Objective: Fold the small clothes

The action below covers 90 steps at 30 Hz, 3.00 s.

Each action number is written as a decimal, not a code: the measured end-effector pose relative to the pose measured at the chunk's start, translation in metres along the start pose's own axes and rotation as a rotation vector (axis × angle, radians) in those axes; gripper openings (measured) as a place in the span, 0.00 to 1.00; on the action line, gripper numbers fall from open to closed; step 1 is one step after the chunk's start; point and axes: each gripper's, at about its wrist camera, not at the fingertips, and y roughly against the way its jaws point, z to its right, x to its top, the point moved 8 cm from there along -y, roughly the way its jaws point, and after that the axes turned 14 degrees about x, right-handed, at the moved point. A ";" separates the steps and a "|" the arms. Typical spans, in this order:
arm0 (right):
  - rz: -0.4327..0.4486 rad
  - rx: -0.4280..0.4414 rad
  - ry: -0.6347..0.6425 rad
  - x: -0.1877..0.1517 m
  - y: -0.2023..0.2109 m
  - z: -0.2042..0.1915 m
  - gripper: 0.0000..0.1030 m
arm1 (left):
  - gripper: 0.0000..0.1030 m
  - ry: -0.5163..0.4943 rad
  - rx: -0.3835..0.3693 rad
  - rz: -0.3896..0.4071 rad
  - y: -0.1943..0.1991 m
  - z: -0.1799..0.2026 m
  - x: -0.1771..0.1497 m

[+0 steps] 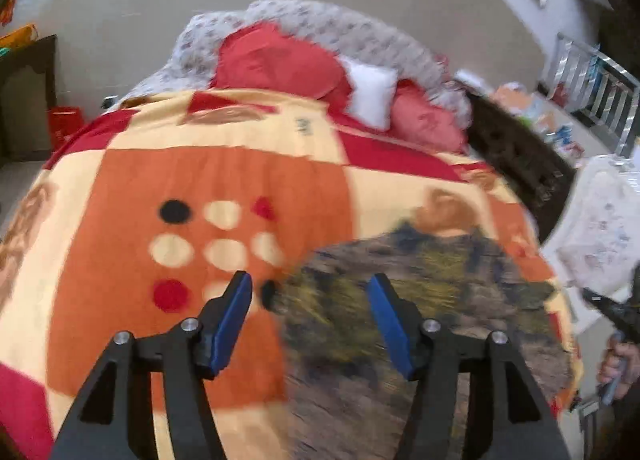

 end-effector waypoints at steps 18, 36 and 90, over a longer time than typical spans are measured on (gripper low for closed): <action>-0.239 0.029 -0.023 -0.068 -0.112 -0.039 0.21 | 0.16 -0.079 0.003 -0.252 -0.065 0.087 -0.076; -0.070 -0.002 -0.020 0.035 -0.110 -0.041 0.21 | 0.42 -0.097 0.111 -0.040 -0.075 0.093 0.026; -0.188 -0.079 0.182 -0.102 -0.105 -0.108 0.60 | 0.36 -0.076 0.266 -0.074 -0.128 0.075 -0.023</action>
